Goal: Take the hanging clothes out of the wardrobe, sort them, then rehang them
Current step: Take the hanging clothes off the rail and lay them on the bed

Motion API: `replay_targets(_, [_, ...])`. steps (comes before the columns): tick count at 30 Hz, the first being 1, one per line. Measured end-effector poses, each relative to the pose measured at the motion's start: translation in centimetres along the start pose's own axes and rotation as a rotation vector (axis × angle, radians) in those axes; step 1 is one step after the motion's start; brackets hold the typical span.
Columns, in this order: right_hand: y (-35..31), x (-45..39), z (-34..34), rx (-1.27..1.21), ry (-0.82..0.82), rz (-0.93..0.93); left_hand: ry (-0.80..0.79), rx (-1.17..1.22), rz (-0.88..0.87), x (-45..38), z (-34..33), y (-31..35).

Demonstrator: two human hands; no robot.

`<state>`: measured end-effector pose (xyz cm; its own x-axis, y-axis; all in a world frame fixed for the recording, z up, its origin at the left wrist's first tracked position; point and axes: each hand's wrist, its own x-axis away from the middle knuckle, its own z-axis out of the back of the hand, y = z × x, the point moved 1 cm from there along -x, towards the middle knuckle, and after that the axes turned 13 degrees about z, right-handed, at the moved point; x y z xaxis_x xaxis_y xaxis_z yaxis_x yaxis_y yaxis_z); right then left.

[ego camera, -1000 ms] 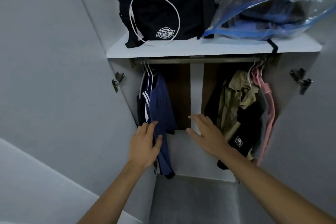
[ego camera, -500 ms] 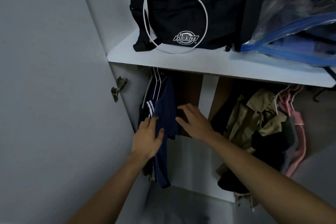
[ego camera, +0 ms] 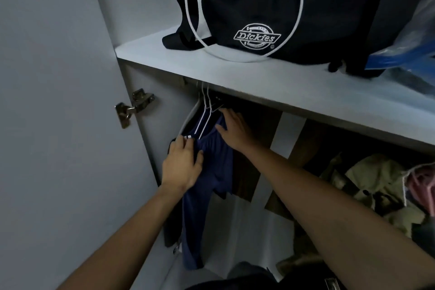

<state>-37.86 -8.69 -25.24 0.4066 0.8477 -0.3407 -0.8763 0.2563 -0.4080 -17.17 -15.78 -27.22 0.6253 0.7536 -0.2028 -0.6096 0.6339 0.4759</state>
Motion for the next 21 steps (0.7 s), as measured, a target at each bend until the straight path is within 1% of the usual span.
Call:
replay_targets(3, [1.5, -2.6, -1.7, 0.009, 0.025, 0.052, 0.107, -0.031, -0.032, -0.4, -1.2, 0.2])
replay_targets(8, [2.8, -4.8, -3.4, 0.164, 0.135, 0.167, 0.175, -0.086, -0.019, -1.5, -2.6, 0.8])
replay_targets(10, [3.1, -5.4, -3.7, 0.184, 0.186, 0.178, 0.181, -0.134, -0.015, -1.9, -3.0, 1.0])
replay_targets(13, [3.2, -6.0, -3.8, 0.206, 0.219, 0.166, 0.17, -0.179, -0.032, -2.3, -3.3, 1.3])
replay_targets(18, [2.9, -5.9, -2.8, 0.3, 0.307, 0.209, 0.175, -0.109, -0.004, -2.5, -2.8, 1.9])
replay_targets(21, [2.2, -5.9, -2.2, 0.333, 0.315, 0.22, 0.187, -0.093, 0.001, -2.5, -2.3, 2.2])
